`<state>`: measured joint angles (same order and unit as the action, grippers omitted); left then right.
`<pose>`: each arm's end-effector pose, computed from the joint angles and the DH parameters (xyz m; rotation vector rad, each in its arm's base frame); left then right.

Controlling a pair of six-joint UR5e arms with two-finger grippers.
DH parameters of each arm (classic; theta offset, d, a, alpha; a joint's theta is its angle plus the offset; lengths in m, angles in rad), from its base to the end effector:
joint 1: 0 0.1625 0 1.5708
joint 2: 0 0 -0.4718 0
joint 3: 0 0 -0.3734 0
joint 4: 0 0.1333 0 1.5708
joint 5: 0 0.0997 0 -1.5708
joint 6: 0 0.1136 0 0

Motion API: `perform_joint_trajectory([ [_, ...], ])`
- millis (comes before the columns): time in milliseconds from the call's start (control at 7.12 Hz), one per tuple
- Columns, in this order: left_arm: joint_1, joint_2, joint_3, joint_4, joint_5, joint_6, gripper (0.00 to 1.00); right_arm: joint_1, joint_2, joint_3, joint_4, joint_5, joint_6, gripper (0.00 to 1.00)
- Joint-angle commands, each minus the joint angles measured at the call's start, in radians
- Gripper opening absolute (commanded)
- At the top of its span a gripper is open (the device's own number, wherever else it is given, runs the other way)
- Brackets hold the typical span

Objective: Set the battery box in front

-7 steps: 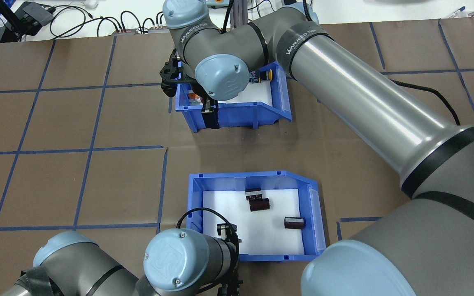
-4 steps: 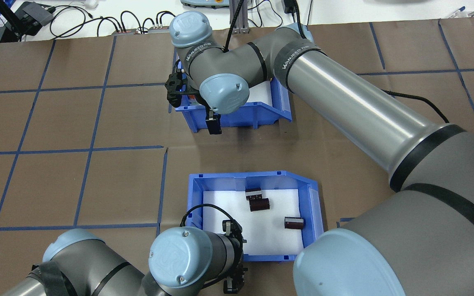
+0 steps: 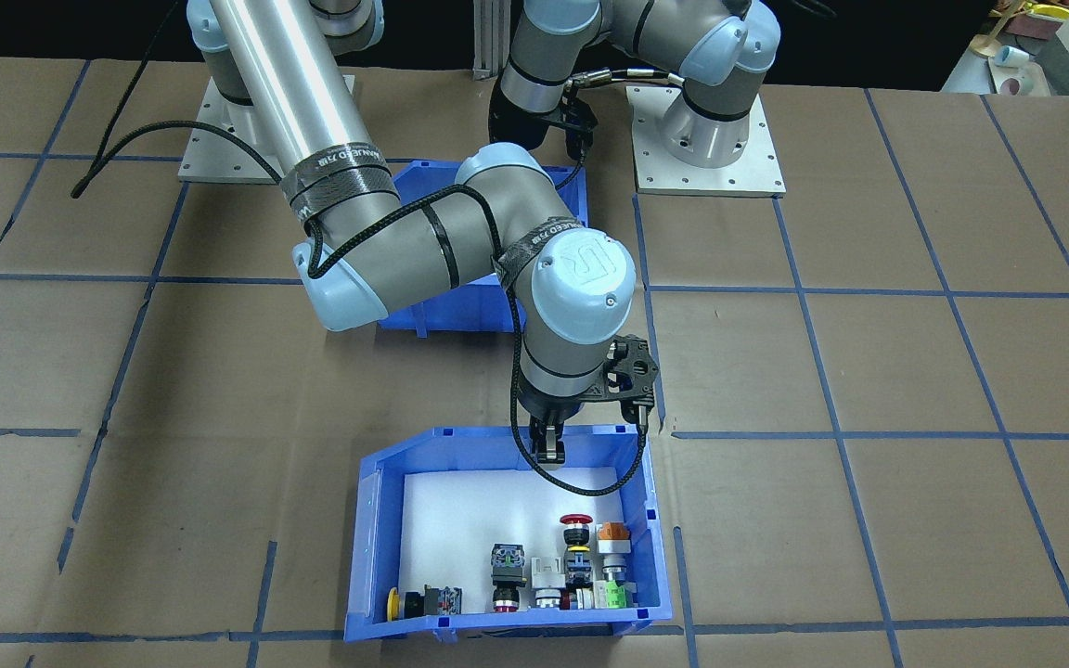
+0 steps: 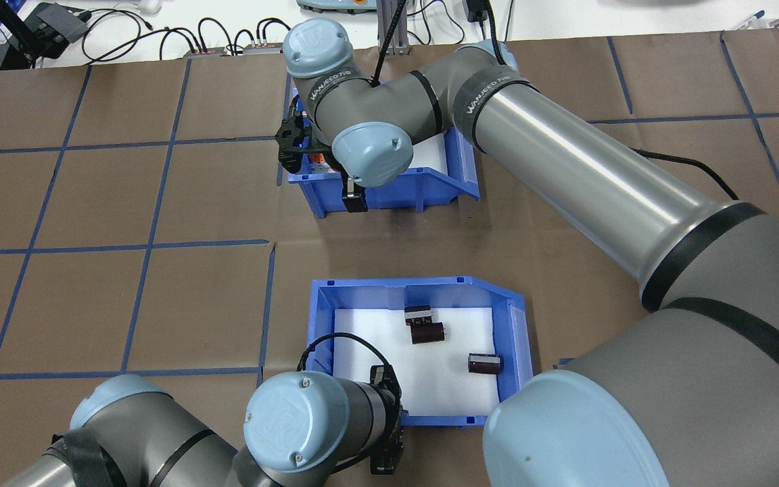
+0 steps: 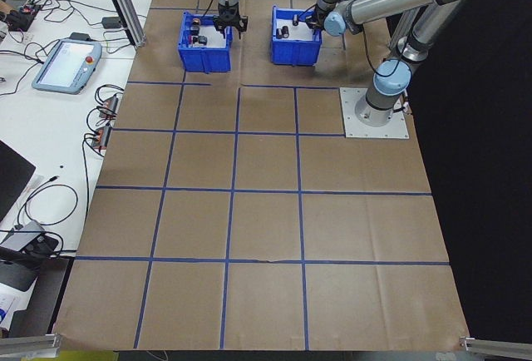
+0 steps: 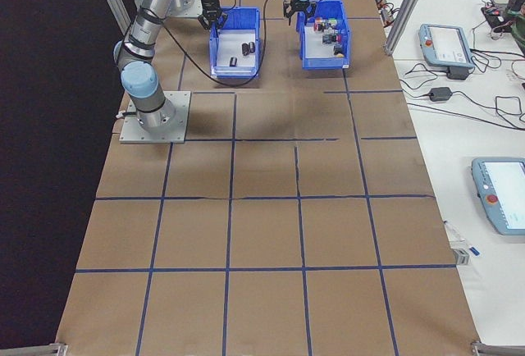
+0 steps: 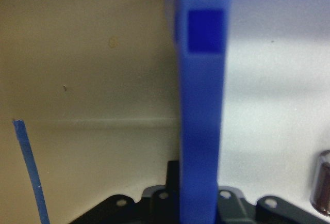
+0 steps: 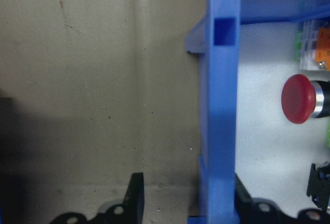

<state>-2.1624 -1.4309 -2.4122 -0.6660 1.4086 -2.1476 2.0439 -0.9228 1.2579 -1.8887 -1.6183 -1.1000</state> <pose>-0.3153 -0.1974 0.2990 2.0221 -2.0865 -0.1722 0.4488 -0.5961 0.3007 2.1959 -2.1900 -0.0481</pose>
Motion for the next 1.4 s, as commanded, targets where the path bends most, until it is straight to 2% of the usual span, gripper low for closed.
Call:
perform_joint_trajectory([
  [0,0.044,0.068,0.007,-0.102,0.041,0.114,0.0,-0.001,-0.004,-0.005,0.0,-0.012,-0.003,0.13],
  [140,0.102,0.094,0.007,-0.171,0.07,0.199,0.0,-0.004,-0.007,-0.024,0.0,-0.012,-0.009,0.07],
  [281,0.136,0.11,0.007,-0.185,0.067,0.209,0.0,-0.02,-0.01,-0.067,0.005,-0.02,-0.015,0.05],
  [561,0.144,0.11,0.007,-0.188,0.072,0.21,0.0,-0.077,-0.045,-0.109,0.036,-0.038,-0.034,0.05],
  [702,0.165,0.113,0.011,-0.188,0.072,0.218,0.0,-0.14,-0.075,-0.107,0.071,-0.038,-0.105,0.05],
  [982,0.266,0.118,0.042,-0.253,0.07,0.361,0.0,-0.259,-0.129,-0.1,0.158,-0.037,-0.242,0.05],
  [1263,0.394,0.125,0.115,-0.346,0.061,0.496,0.0,-0.371,-0.192,-0.025,0.169,-0.038,-0.354,0.05],
])
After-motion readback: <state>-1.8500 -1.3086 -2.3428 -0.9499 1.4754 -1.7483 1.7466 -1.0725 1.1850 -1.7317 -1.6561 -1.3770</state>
